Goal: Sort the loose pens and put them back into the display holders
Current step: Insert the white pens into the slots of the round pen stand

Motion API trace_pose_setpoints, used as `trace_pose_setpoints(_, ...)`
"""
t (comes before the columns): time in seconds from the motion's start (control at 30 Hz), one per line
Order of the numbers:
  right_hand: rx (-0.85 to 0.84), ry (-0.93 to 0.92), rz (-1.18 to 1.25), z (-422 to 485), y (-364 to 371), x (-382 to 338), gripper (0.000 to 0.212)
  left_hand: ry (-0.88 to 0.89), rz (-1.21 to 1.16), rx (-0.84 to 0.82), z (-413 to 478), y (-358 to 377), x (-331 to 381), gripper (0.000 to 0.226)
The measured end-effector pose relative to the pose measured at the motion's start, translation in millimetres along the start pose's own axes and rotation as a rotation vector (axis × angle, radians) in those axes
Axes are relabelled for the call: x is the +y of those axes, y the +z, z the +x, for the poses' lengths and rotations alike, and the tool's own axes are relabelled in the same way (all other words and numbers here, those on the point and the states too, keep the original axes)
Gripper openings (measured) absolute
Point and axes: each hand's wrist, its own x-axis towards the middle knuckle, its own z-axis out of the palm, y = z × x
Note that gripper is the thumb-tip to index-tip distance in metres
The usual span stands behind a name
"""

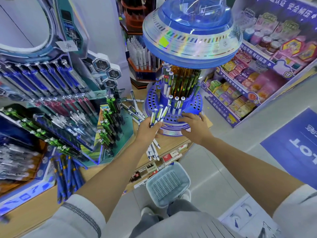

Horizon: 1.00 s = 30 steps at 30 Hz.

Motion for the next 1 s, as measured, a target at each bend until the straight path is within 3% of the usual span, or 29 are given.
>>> trace_pose_setpoints(0.17, -0.048, -0.007, 0.037, 2.5, -5.7, 6.2, 0.043, 0.001, 0.005, 0.008, 0.5, 3.1, 2.1, 0.01)
trace_pose_setpoints(0.23, 0.022, 0.009, 0.105, 0.6, -5.4, 6.0, 0.035, 0.008, 0.023, -0.009, -1.3, 3.8, 2.8, 0.014)
trace_pose_setpoints(0.33, 0.185, 0.005, 0.25, -4.4, -6.8, -1.4, 0.024, 0.021, 0.033, -0.068, -5.7, 4.3, 5.4, 0.013)
trace_pose_setpoints(0.57, 0.116, 0.075, 0.677, -9.4, -25.1, -35.4, 0.018, 0.032, -0.022, -0.278, -14.3, 11.4, 11.3, 0.02)
trace_pose_setpoints(0.67, 0.134, 0.132, 0.833, -9.6, -35.6, -32.2, 0.022, 0.013, -0.062, -0.272, -12.4, 11.5, 11.4, 0.016)
trace_pose_setpoints(0.77, 0.288, 0.229, 0.987, -8.4, -52.8, -24.5, 0.018, -0.007, -0.07, -0.197, -7.9, 6.4, 10.7, 0.013)
trace_pose_setpoints(0.93, 0.507, 0.309, 0.887, 2.2, -70.7, -13.4, 0.014, -0.006, -0.04, -0.131, -1.1, -0.3, 10.9, 0.02)
trace_pose_setpoints(1.0, 0.512, 0.327, 0.829, 8.8, -69.7, -12.9, 0.029, -0.002, -0.041, -0.13, 1.1, -0.6, 11.4, 0.018)
